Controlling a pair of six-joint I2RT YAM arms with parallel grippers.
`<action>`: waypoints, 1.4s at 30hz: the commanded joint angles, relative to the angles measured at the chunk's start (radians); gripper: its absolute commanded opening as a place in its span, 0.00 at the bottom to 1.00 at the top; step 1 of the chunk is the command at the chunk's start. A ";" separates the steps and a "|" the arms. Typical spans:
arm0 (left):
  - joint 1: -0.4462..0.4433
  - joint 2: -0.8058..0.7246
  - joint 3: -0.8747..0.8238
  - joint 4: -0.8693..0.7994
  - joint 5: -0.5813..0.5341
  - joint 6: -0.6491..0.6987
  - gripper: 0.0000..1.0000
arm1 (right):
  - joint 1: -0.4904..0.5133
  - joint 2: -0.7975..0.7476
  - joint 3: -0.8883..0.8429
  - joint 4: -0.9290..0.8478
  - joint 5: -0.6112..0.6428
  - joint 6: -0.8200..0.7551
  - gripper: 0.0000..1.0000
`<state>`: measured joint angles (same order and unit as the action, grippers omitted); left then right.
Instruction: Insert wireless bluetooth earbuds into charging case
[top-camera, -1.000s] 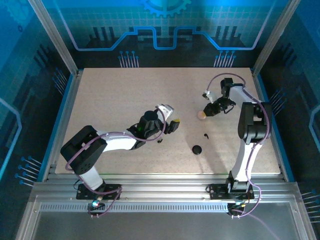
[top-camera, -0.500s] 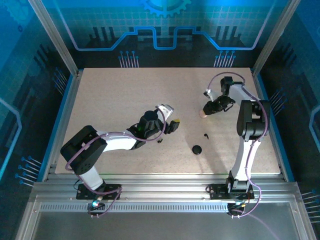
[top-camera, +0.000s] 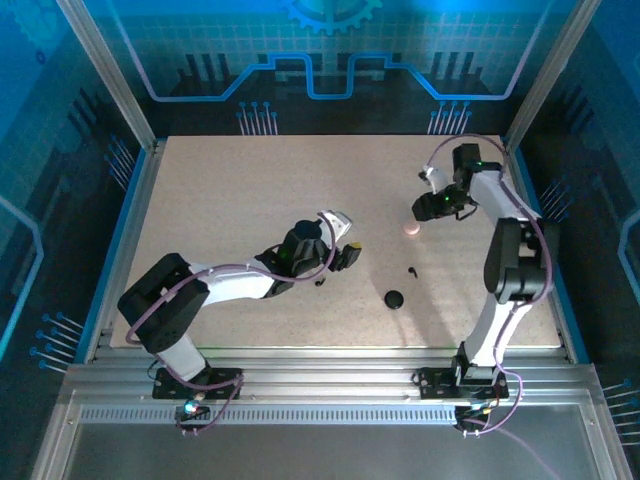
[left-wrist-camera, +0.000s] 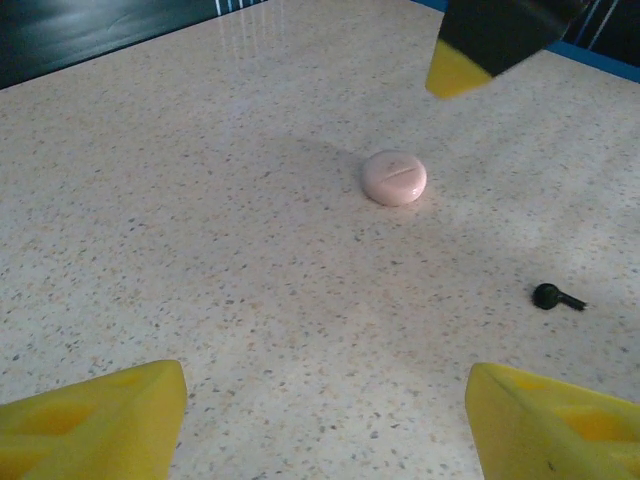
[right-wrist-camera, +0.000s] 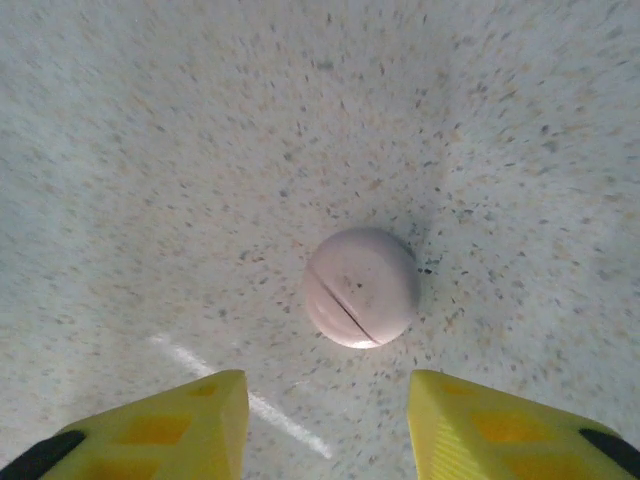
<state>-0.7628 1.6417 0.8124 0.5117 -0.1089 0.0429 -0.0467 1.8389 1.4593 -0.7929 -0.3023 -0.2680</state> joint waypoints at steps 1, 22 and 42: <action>-0.015 -0.063 0.035 -0.104 -0.049 -0.026 0.74 | -0.011 -0.133 -0.071 0.015 -0.023 0.166 0.50; 0.019 -0.203 -0.035 -0.400 -0.218 -0.289 0.76 | 0.353 -0.393 -0.500 -0.212 0.110 0.944 0.68; 0.051 -0.195 -0.056 -0.408 -0.196 -0.295 0.77 | 0.465 -0.093 -0.470 -0.090 0.148 1.003 0.61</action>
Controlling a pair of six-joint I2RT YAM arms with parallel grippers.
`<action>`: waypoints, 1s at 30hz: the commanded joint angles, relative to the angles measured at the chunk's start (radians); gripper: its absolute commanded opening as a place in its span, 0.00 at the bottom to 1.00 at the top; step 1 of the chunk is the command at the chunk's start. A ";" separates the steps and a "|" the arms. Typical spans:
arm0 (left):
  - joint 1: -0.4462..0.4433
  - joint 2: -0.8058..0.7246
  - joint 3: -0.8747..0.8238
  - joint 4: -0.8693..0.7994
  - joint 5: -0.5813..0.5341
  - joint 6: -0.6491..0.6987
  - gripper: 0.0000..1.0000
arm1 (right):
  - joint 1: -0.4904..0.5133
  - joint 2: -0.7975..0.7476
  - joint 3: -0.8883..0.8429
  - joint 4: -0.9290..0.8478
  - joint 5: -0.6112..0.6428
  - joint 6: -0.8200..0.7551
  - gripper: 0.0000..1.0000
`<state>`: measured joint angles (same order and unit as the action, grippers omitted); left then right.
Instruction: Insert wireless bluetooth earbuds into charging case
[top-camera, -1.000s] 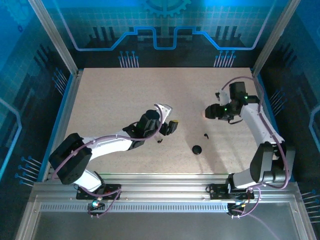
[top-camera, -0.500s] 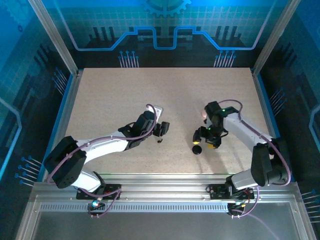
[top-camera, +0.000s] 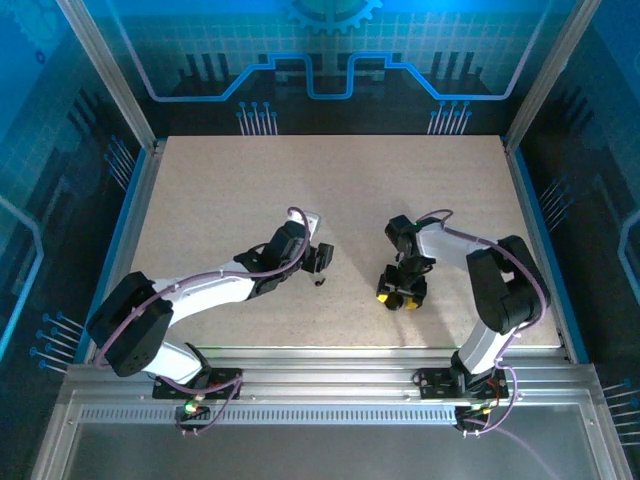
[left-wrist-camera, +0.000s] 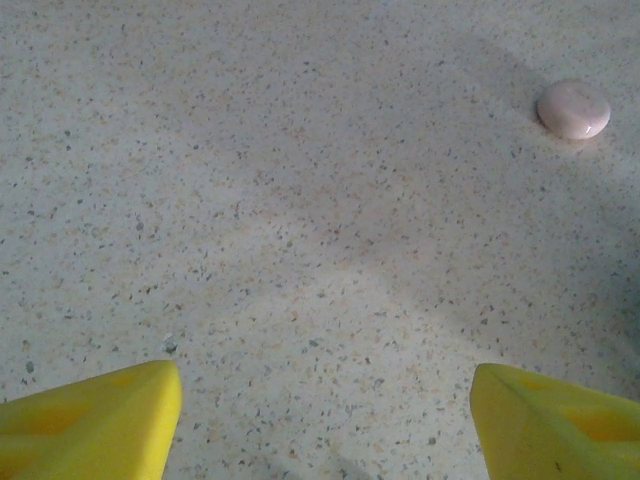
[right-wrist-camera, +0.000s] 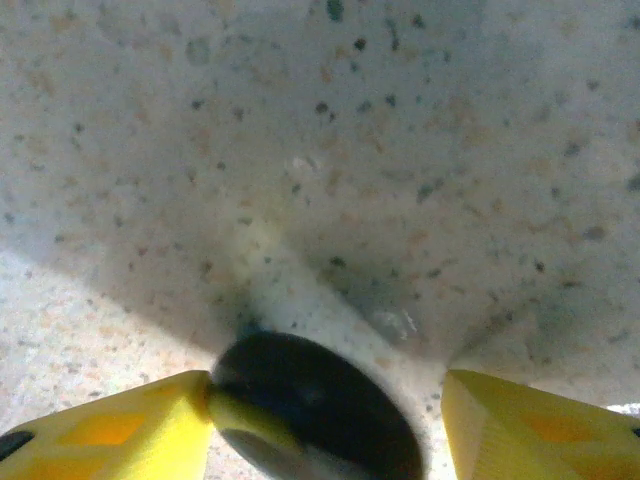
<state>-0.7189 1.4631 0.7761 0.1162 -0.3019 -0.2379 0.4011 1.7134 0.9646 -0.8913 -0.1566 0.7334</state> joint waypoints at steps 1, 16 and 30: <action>0.007 -0.014 -0.020 -0.012 -0.001 -0.014 0.77 | 0.019 0.039 0.028 0.009 0.007 -0.002 0.61; 0.007 -0.025 -0.031 0.016 0.067 0.002 0.75 | 0.028 -0.045 0.025 0.012 0.056 0.003 0.43; -0.100 0.013 -0.363 0.898 0.486 0.303 0.60 | 0.021 -0.501 -0.142 0.425 -0.111 0.190 0.40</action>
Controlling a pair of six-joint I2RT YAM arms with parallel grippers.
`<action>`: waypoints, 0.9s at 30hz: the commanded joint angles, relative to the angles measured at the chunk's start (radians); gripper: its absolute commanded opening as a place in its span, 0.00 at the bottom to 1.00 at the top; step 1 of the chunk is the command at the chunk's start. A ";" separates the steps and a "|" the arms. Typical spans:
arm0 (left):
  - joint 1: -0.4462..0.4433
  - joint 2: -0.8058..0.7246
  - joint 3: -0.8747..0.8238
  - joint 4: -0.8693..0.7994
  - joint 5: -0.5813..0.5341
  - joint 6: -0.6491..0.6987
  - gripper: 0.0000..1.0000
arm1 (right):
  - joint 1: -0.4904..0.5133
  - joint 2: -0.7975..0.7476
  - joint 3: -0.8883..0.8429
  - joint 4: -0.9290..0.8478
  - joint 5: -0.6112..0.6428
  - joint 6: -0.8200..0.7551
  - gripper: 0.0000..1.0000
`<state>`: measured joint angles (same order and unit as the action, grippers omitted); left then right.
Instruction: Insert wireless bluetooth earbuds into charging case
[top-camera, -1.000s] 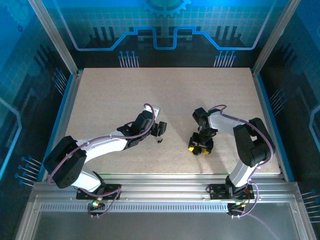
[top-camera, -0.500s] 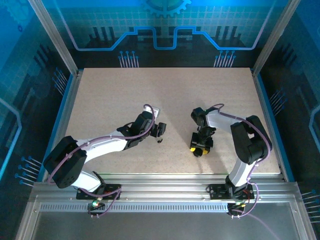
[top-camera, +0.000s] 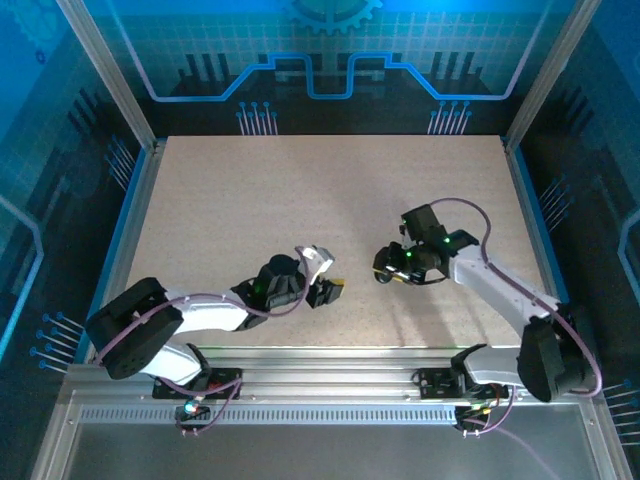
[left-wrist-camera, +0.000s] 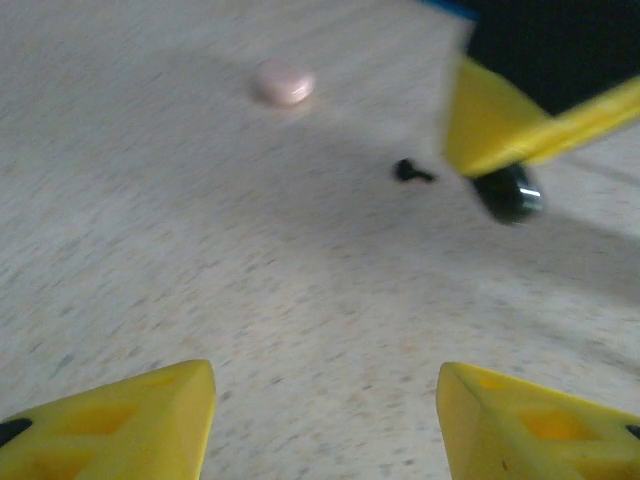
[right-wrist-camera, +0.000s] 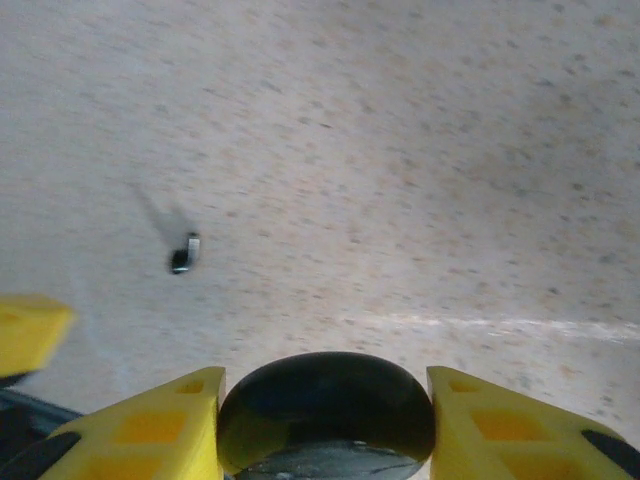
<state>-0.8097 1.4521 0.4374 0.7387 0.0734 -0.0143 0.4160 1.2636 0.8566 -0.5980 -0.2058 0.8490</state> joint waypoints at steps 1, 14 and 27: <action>-0.012 0.033 -0.024 0.289 0.131 0.087 0.59 | 0.005 -0.070 -0.044 0.158 -0.074 0.085 0.40; -0.039 0.097 -0.012 0.435 0.118 0.079 0.61 | 0.067 -0.216 -0.131 0.315 -0.117 0.174 0.41; -0.039 0.111 0.019 0.477 0.085 -0.009 0.57 | 0.172 -0.204 -0.108 0.379 -0.031 0.188 0.41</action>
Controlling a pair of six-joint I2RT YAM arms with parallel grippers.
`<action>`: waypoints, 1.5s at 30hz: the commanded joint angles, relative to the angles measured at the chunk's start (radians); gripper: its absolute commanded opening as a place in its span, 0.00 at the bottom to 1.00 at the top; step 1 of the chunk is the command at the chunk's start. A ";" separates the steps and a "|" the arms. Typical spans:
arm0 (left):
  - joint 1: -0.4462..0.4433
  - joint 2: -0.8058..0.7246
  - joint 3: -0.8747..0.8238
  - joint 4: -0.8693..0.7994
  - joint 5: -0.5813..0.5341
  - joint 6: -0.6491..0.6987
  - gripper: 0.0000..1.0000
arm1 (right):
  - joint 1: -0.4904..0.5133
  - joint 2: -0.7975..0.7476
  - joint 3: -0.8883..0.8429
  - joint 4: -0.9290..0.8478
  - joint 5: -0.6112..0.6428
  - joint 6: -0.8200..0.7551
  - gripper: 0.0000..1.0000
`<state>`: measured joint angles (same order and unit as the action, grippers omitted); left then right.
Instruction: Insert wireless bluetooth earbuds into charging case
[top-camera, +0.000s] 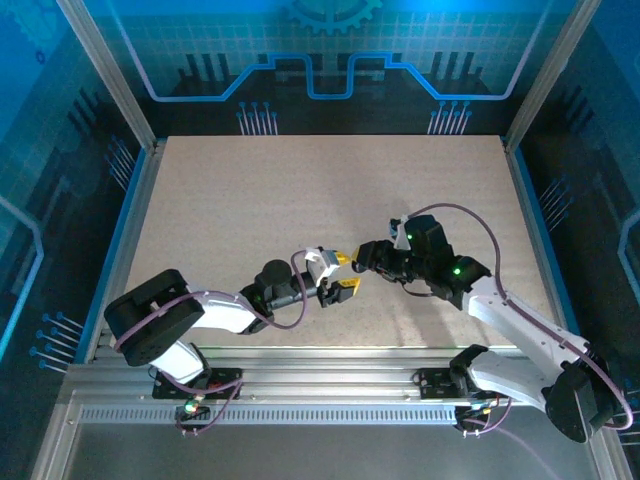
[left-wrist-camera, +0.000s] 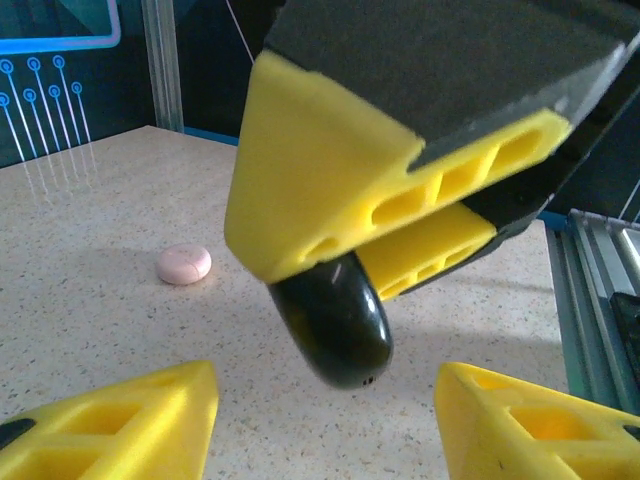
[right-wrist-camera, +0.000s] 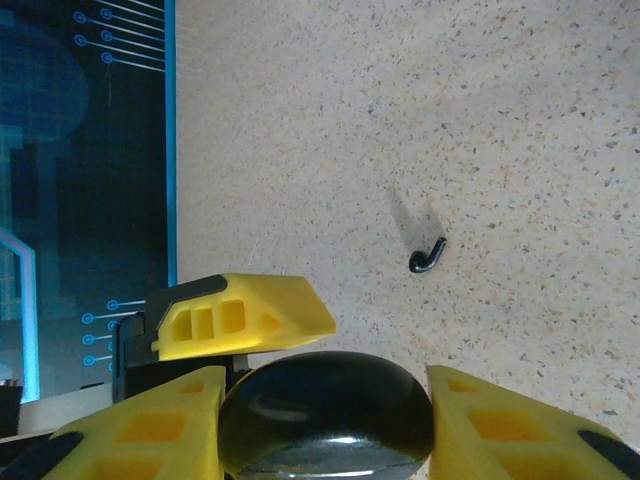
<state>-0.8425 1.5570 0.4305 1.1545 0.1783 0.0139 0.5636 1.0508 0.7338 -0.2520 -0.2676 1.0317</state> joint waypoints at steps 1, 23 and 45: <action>-0.005 0.008 0.024 0.075 -0.027 -0.050 0.54 | 0.030 0.009 0.019 0.031 0.037 0.001 0.41; -0.005 0.019 0.008 0.108 -0.040 -0.114 0.18 | 0.054 0.001 0.023 0.074 0.023 -0.026 0.42; 0.079 -0.113 -0.028 0.060 0.261 -0.132 0.12 | -0.054 -0.457 -0.287 0.235 -0.134 -0.914 0.76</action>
<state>-0.7807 1.4757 0.4168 1.2015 0.3347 -0.1062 0.5213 0.6338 0.4877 -0.1337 -0.2840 0.3141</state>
